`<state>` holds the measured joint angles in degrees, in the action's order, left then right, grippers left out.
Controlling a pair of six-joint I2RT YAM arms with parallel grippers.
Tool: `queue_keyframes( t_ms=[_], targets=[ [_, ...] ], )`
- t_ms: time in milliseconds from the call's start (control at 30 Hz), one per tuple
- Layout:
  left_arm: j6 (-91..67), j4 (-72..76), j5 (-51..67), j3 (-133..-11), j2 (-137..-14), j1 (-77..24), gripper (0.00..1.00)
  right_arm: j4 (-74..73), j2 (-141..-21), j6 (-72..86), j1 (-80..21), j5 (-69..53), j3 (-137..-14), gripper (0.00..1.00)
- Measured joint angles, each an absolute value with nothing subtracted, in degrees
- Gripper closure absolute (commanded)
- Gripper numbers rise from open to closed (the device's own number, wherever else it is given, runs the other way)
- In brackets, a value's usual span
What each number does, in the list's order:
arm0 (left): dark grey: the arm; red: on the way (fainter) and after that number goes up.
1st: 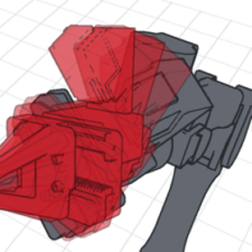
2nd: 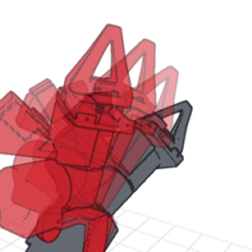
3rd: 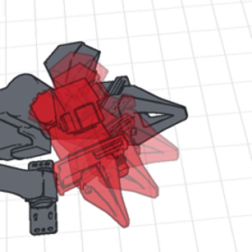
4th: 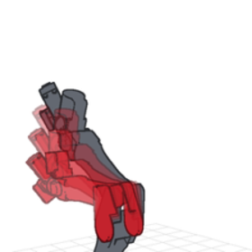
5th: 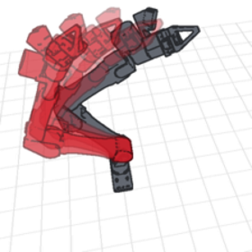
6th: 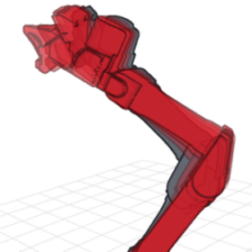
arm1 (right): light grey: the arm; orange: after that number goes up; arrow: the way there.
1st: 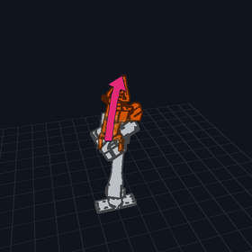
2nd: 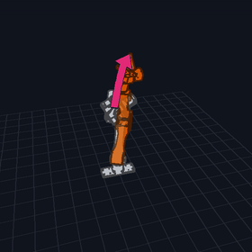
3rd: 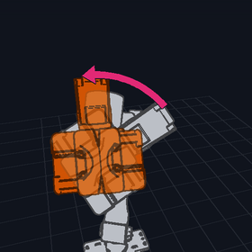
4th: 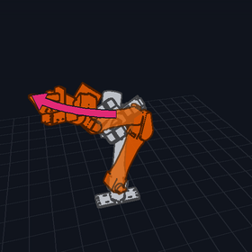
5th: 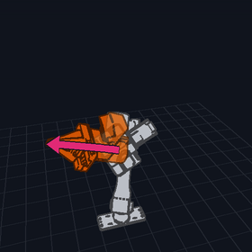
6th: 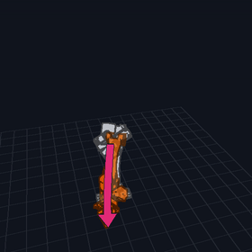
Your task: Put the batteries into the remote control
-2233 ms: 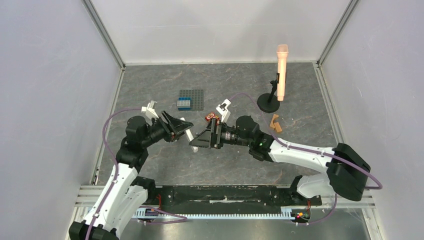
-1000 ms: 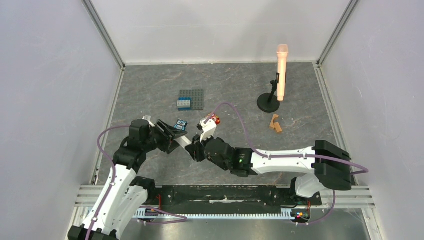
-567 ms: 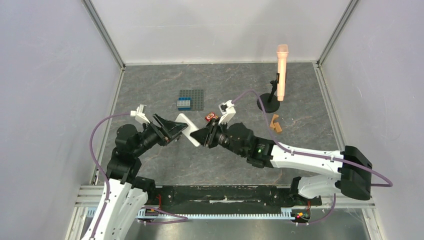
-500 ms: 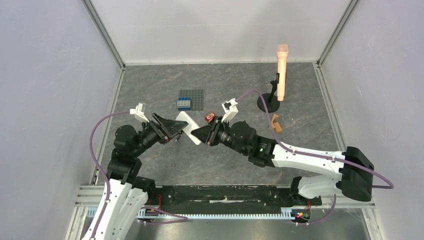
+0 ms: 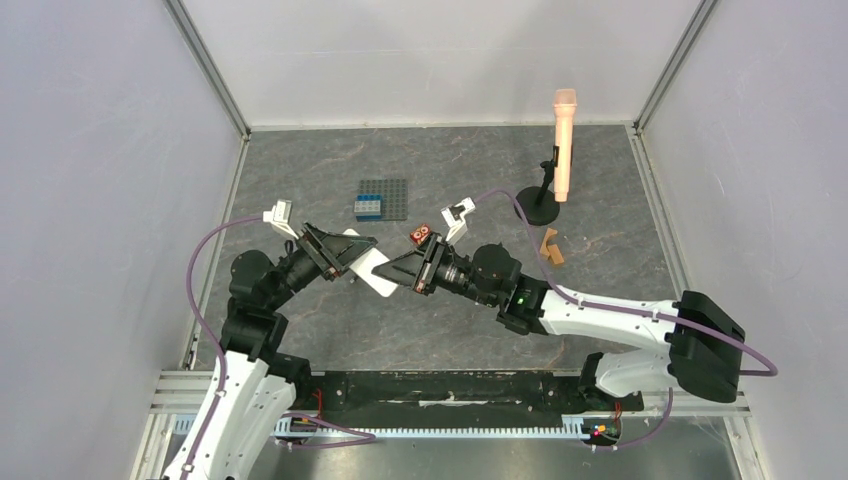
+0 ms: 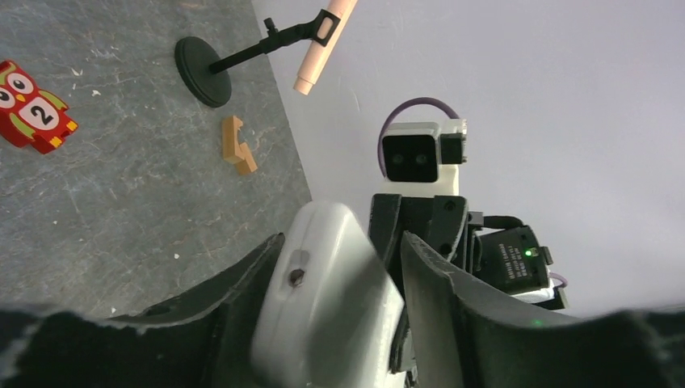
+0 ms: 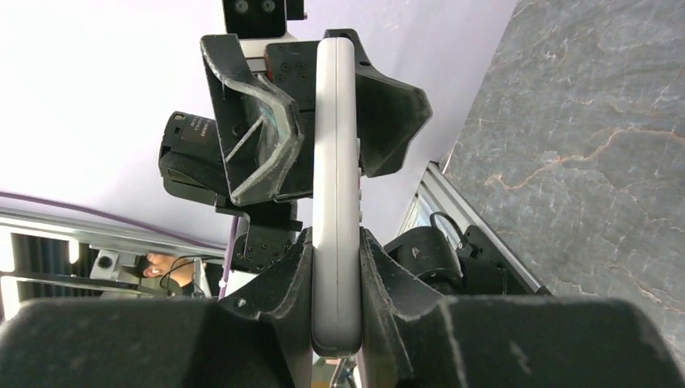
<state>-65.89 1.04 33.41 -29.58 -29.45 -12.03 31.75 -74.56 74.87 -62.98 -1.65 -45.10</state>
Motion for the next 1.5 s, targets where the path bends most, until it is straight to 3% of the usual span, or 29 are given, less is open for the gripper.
queue_keyframes(
  t_ms=[67, 133, 233, 333, 433, 600, 733, 833, 1000, 1233, 1500],
  targets=[
    [-66.3, 1.5, 33.5, -29.6, -29.5, -12.0, 0.55, 33.2, -75.0, 76.0, -62.9, -2.4, -44.4, 0.82],
    [-67.0, 1.7, 33.5, -29.3, -29.5, -12.0, 0.59, 34.7, -75.2, 76.9, -62.6, -2.9, -43.9, 0.81],
    [-68.0, 3.2, 33.5, -28.9, -29.5, -12.0, 0.41, 37.2, -75.6, 78.1, -62.2, -3.3, -42.9, 0.80],
    [-68.1, 3.7, 33.7, -27.8, -29.5, -12.0, 0.41, 39.6, -76.6, 78.7, -61.6, -3.3, -42.1, 0.80],
    [-68.4, 4.0, 33.8, -26.3, -29.5, -12.1, 0.54, 41.9, -78.6, 80.0, -60.8, -3.2, -41.5, 0.80],
    [-72.1, 5.5, 33.6, -25.5, -30.0, -11.9, 0.97, 46.0, -81.1, 83.4, -60.1, -3.5, -40.6, 0.76],
    [-74.6, 7.3, 33.6, -25.5, -30.1, -12.0, 0.98, 48.8, -81.7, 84.6, -60.0, -3.9, -40.1, 0.61],
    [-73.1, 6.6, 33.5, -25.5, -30.8, -12.1, 0.98, 49.0, -81.7, 85.4, -60.1, -4.0, -38.8, 0.57],
    [-72.0, 4.4, 32.1, -25.5, -31.0, -12.3, 0.98, 50.2, -81.6, 86.8, -60.1, -4.0, -35.2, 0.53],
    [-72.1, 4.0, 30.5, -25.5, -31.1, -12.3, 0.98, 52.7, -81.2, 88.0, -60.0, -3.7, -33.1, 0.60],
    [-73.0, 5.0, 30.8, -25.5, -31.0, -12.3, 0.98, 54.8, -82.6, 89.2, -60.0, -3.9, -33.1, 0.47]
  ],
)
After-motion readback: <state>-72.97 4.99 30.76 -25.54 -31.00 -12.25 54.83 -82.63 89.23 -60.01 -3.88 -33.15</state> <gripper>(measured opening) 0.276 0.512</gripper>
